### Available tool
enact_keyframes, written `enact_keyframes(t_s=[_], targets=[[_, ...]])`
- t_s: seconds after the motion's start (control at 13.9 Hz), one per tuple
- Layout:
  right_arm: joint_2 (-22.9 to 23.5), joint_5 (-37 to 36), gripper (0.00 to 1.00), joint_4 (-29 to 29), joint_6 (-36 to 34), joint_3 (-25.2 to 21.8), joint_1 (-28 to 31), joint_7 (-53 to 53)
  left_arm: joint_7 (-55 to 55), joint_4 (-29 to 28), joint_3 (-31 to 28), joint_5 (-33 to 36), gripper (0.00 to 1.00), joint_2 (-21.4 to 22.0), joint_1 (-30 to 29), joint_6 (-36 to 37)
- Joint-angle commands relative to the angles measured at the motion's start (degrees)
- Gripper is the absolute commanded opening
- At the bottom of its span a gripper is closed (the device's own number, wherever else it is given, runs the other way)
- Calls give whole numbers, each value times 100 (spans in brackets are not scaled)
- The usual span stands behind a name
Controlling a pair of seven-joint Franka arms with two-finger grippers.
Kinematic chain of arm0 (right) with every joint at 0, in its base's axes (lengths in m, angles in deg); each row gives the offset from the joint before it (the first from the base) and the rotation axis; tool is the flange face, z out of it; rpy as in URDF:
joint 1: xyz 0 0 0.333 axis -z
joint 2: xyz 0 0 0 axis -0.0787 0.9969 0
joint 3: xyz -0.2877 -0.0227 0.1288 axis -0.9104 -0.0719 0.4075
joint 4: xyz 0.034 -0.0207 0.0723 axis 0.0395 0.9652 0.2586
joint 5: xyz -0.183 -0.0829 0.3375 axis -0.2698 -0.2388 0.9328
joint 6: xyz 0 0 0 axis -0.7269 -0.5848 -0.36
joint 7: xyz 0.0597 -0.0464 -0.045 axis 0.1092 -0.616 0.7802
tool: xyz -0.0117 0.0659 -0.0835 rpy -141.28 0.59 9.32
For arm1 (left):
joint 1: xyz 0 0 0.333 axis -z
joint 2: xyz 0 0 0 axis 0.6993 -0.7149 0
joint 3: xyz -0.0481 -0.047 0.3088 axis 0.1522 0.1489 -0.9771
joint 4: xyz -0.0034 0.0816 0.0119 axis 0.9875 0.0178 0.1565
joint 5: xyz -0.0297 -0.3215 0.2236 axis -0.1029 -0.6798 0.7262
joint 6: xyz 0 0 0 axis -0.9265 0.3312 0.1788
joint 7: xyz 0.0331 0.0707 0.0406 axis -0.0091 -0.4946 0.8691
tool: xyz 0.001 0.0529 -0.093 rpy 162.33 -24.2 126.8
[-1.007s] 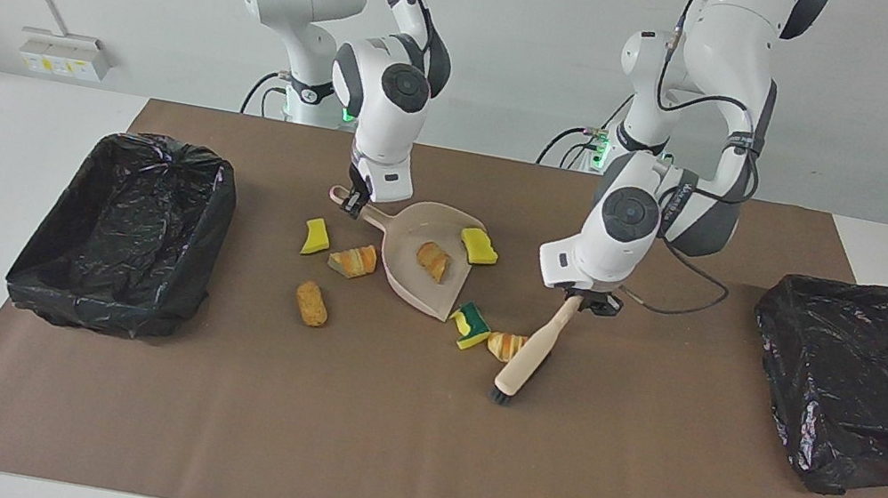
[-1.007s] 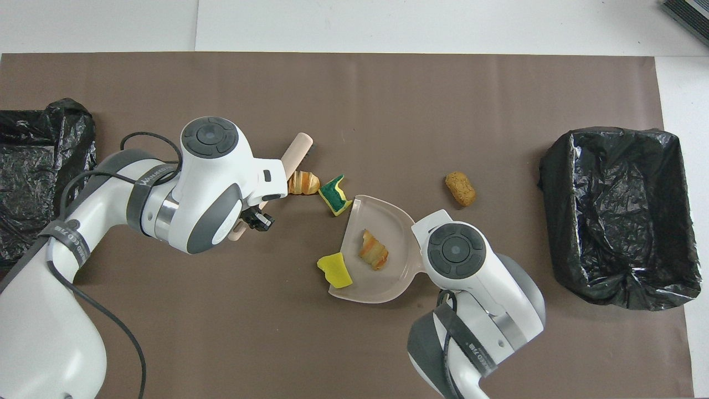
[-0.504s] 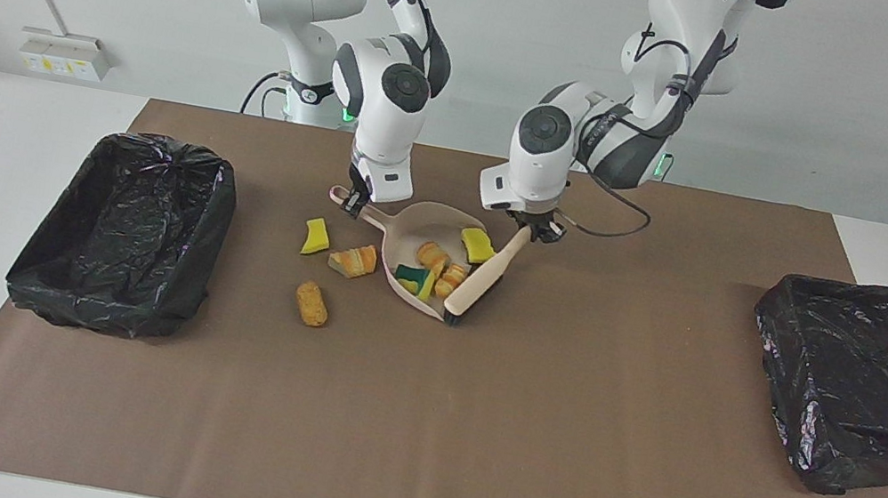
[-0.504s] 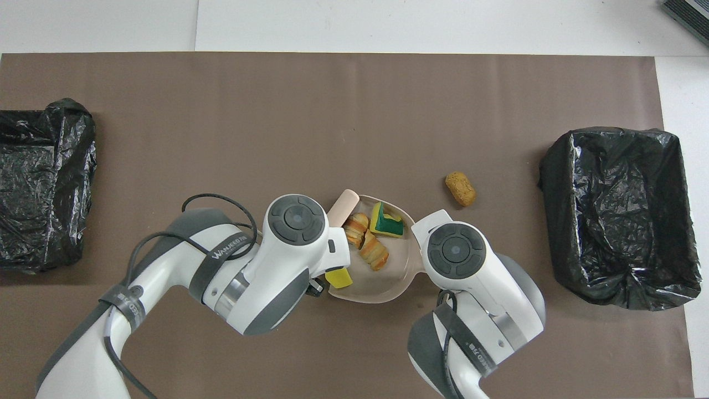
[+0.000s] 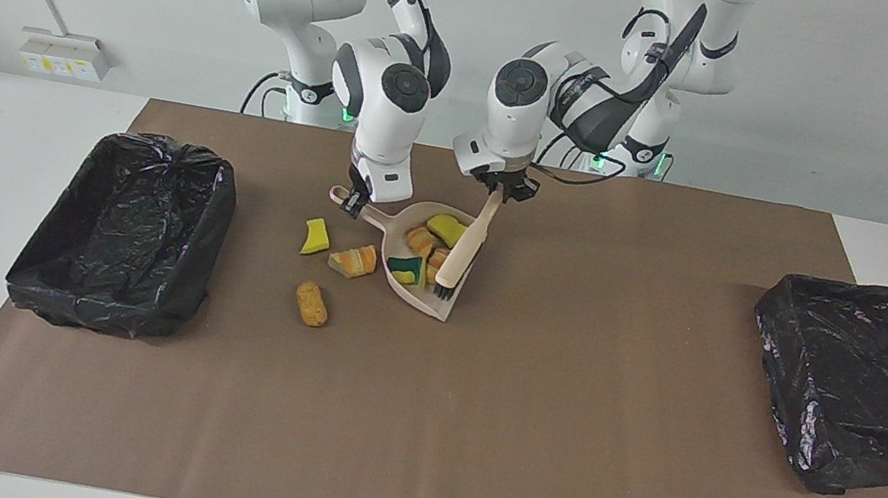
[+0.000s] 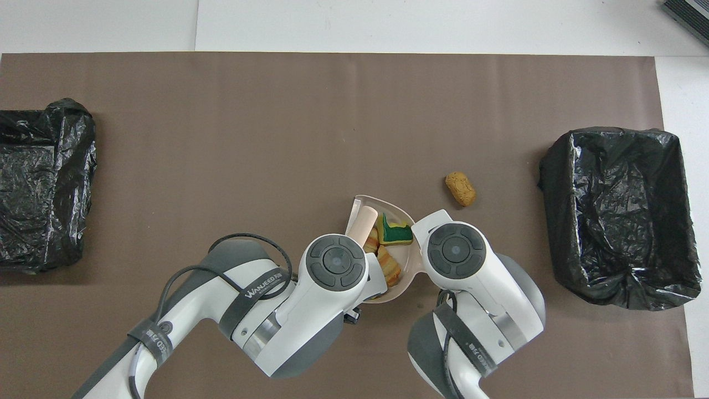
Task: Sweep and dump trash in bin
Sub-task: 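Sweep the farther sponges into the dustpan with the left gripper's brush, then carry the loaded dustpan to the trash bag with the right gripper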
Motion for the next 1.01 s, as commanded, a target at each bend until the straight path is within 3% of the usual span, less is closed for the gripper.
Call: enact_keyframes(t_s=[0.0,0.43,0.72,0.94], targets=[[40,85,0,21,96,38,26,-103,451,-51,-168,-498,0,513,-52,234],[40,85,0,12,53,38,26,-68,575,-165,-1064,-614,0,1629,132,1375],[-56,85,0,-137,-27,38,43,-121,1075,-910,-1083,-745,0,2191,299,1053],[-240,155,0,-304,-176,12,140,-68,1225,-1623,-1066,-1351,0,2815,527,570]])
